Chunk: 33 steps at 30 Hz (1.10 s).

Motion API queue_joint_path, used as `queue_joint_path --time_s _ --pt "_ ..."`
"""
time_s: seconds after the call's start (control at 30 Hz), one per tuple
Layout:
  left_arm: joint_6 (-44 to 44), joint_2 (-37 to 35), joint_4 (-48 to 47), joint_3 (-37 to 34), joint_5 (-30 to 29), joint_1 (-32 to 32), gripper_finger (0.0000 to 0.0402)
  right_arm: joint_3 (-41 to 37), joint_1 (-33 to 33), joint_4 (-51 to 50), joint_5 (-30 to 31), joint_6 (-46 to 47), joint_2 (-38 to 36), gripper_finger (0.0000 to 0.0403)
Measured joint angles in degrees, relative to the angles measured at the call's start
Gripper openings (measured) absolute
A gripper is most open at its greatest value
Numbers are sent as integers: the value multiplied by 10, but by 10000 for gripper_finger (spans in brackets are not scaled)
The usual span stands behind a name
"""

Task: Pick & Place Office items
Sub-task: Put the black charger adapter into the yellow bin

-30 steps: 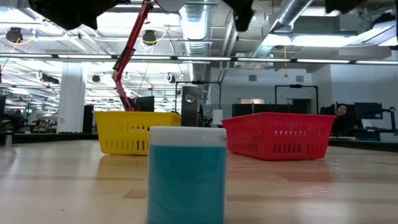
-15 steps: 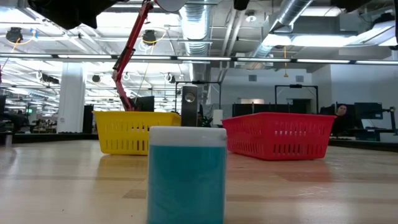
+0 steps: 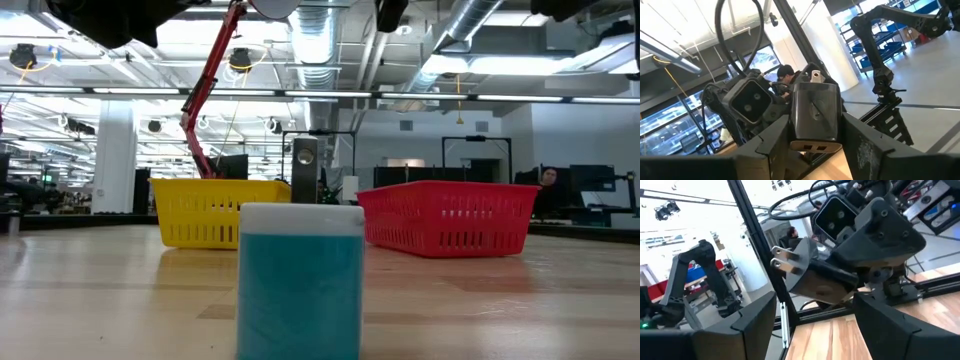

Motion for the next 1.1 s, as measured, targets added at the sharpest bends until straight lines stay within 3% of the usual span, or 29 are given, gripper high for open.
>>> queue_joint_path --time_s 1.1 --pt "0 0 0 0 1 0 156 0 -2 -19 -28 -24 0 256"
